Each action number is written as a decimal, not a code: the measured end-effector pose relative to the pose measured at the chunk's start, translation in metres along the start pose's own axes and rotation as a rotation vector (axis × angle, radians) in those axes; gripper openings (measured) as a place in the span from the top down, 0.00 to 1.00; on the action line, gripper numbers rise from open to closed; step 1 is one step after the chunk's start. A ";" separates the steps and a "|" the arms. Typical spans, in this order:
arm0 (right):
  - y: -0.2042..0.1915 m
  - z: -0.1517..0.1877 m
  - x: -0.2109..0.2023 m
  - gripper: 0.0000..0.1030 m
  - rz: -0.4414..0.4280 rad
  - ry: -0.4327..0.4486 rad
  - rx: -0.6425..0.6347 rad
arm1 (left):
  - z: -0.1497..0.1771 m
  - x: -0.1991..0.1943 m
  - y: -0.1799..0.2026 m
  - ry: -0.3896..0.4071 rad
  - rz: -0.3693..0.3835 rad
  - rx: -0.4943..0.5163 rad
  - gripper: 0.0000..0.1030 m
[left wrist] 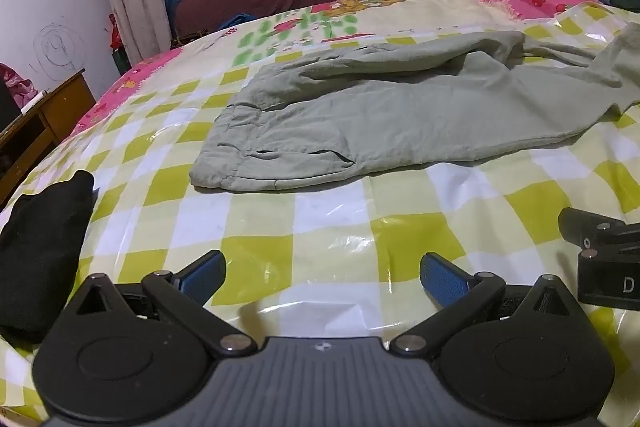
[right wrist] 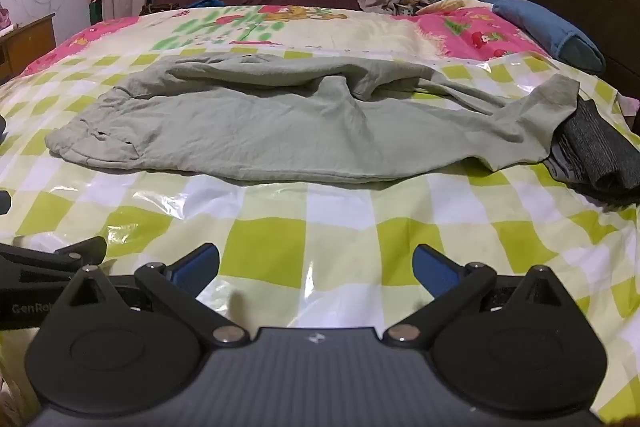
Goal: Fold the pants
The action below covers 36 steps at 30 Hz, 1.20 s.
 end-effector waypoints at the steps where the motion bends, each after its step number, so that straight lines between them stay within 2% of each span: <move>1: 0.000 0.000 0.000 0.01 0.001 0.000 0.000 | 0.001 0.000 -0.001 0.000 0.000 -0.002 0.00; 36: -0.001 0.003 0.004 0.01 0.017 -0.004 -0.023 | -0.002 0.001 0.000 -0.006 -0.001 0.008 0.00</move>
Point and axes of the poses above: each gripper's, at about its wrist camera, not at the fingertips, and x roughly the way its jaws point, y to its right, z to its underside, the point moved 8 cm from there along x, roughly the way its jaws point, and after that the axes turned 4 degrees about x, right-handed, at the moved point
